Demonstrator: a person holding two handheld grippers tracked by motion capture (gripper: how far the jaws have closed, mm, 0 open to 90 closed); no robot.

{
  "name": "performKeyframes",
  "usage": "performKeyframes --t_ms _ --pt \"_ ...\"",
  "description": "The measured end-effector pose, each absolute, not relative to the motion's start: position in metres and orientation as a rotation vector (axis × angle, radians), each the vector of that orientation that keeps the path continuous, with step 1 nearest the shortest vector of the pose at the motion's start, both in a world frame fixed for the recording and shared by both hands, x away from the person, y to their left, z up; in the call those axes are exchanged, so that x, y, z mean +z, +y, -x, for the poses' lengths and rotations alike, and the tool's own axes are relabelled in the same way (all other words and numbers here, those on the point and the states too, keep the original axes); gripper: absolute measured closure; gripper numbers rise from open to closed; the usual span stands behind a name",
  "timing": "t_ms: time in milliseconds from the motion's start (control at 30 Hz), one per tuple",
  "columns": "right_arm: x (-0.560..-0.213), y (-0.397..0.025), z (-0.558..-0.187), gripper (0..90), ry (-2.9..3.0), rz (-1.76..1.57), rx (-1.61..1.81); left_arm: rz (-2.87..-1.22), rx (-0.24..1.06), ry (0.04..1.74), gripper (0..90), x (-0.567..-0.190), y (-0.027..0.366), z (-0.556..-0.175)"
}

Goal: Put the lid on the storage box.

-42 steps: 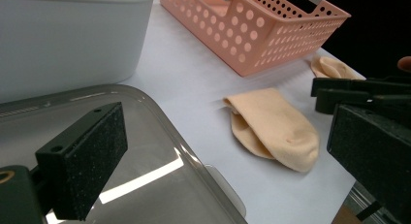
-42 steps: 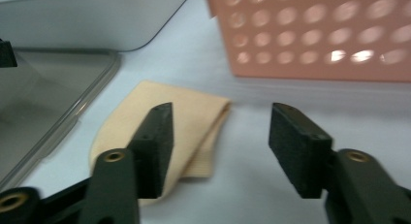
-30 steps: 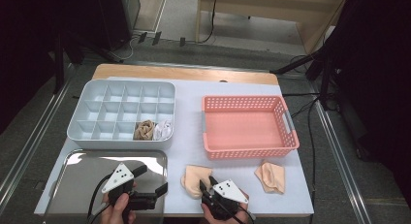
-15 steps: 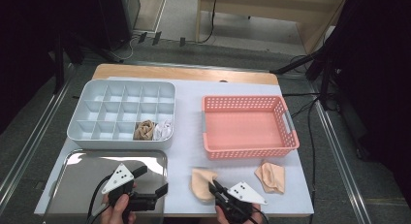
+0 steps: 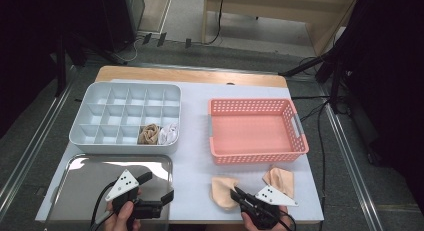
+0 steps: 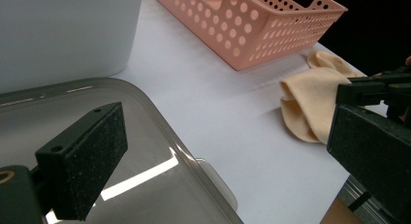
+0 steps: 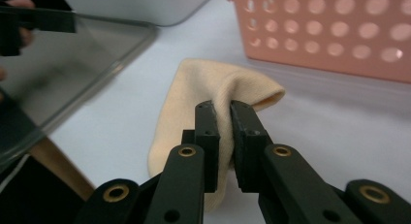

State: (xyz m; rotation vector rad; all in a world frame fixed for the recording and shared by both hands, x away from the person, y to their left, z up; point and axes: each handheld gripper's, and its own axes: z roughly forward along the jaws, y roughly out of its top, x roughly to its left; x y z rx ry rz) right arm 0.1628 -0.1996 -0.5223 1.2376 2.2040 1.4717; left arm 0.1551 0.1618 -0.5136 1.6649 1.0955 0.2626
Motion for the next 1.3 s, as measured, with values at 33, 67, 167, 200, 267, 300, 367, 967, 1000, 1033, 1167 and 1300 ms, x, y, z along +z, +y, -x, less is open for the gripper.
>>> performKeyframes --t_ms 33,67,167,200,267,300,367,967,1000,1033,1167,1300 --pt "-0.522 -0.198 -0.163 83.2 2.207 -1.211 1.487 -1.663 0.259 1.096 1.5 -0.514 0.161 -0.155" --pt "-0.522 -0.196 -0.163 83.0 2.209 -1.206 1.483 -1.662 0.259 1.096 1.5 -0.514 0.161 -0.155" --pt "-0.528 -0.190 -0.164 73.0 2.189 -1.235 1.384 -1.666 0.257 1.094 1.5 -0.514 0.159 -0.155" --pt "-0.530 -0.190 -0.164 69.0 2.172 -1.255 1.382 -1.665 0.257 1.095 1.5 -0.514 0.159 -0.154" --pt "-0.529 -0.194 -0.165 58.9 2.113 -1.308 1.404 -1.664 0.254 1.093 1.5 -0.513 0.159 -0.153" --pt "-0.526 -0.198 -0.164 58.5 2.072 -1.328 1.418 -1.664 0.256 1.093 1.5 -0.513 0.159 -0.153" --pt "-0.520 -0.204 -0.160 60.0 2.022 -1.354 1.442 -1.665 0.256 1.091 1.5 -0.513 0.159 -0.153" --pt "-0.537 -0.172 -0.126 88.8 2.191 -1.255 1.191 -1.670 0.257 1.088 1.5 -0.513 0.158 -0.152" --pt "-0.536 -0.173 -0.126 90.0 2.191 -1.257 1.193 -1.670 0.260 1.089 1.6 -0.513 0.158 -0.152" --pt "-0.534 -0.174 -0.126 90.0 2.183 -1.264 1.208 -1.667 0.260 1.090 1.5 -0.513 0.159 -0.153" --pt "-0.524 -0.180 -0.125 90.0 2.144 -1.257 1.269 -1.664 0.262 1.089 1.5 -0.512 0.160 -0.152" --pt "-0.521 -0.180 -0.122 75.9 2.113 -1.252 1.324 -1.664 0.260 1.092 1.6 -0.512 0.160 -0.152"
